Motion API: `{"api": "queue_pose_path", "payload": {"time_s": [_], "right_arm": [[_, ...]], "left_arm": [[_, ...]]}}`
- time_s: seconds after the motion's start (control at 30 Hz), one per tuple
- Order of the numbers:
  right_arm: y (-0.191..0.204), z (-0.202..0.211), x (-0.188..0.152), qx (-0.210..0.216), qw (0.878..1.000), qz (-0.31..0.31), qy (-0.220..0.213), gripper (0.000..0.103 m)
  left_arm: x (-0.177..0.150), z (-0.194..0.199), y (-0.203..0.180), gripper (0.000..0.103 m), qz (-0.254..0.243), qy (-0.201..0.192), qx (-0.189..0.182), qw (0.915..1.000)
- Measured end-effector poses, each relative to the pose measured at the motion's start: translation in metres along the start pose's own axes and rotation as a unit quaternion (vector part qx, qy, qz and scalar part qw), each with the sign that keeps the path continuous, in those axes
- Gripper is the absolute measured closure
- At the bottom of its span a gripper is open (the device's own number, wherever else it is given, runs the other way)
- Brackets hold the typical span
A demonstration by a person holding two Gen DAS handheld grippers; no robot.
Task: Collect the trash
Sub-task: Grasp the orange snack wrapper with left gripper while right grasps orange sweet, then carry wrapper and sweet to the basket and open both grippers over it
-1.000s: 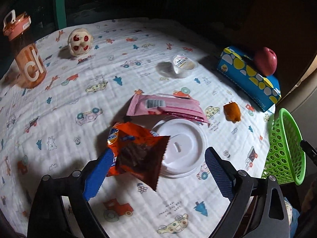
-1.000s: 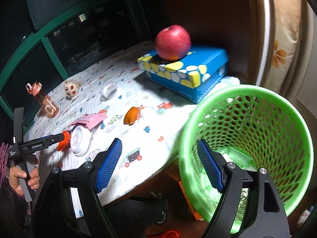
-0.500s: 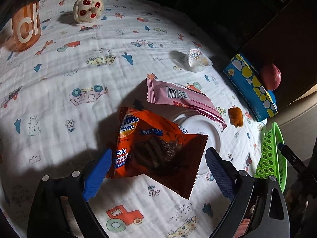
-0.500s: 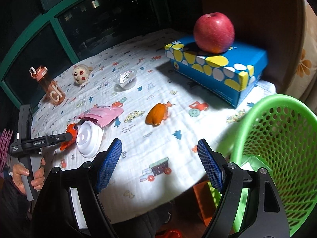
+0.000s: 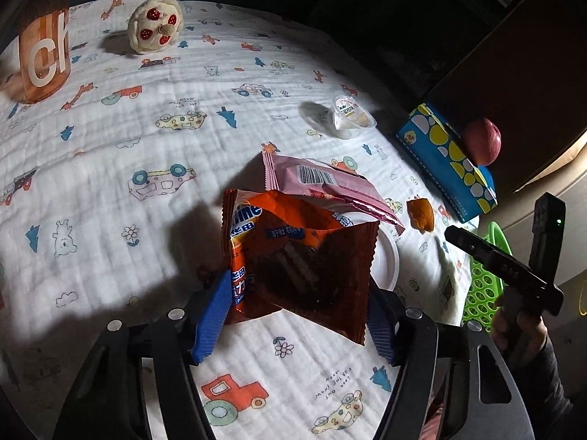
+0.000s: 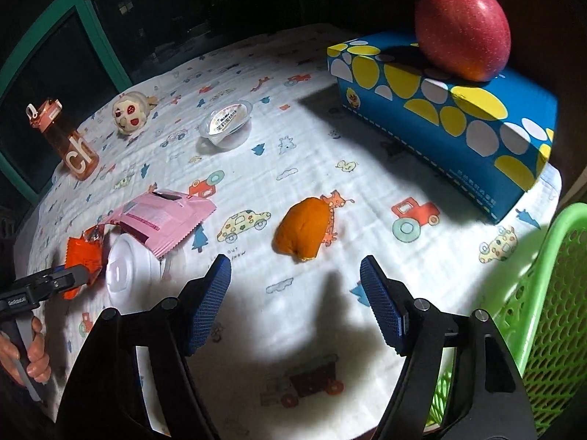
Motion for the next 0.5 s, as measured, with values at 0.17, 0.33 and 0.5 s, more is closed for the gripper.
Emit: {"api": "queue_pose_path", "payload": {"time_s": [0.17, 0.33, 0.5], "right_arm": [[0.002, -0.022, 0.008, -0.014, 1.0, 0.004, 0.011, 0.045], [0.003, -0.038, 0.012, -0.028, 0.999, 0.01, 0.018, 0.057], [0.002, -0.042, 0.012, -0.037, 0.999, 0.013, 0.02, 0.065]], "left_arm": [[0.002, 0.012, 0.002, 0.039, 0.001, -0.012, 0.0, 0.9999], [0.005, 0.024, 0.001, 0.039, -0.003, -0.024, 0.002, 0.9997], [0.011, 0.035, -0.005, 0.039, -0.01, -0.036, 0.002, 0.9993]]}}
Point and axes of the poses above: each gripper's, at about its wrist camera, not at the fingertips, and z roughly against the way its jaws point, y to its left, x to its top, the point moved 5 cm from there along -z, roughly the way its jaws point, and after that the axes turned 14 degrees about -z, right-handed, at the moved point
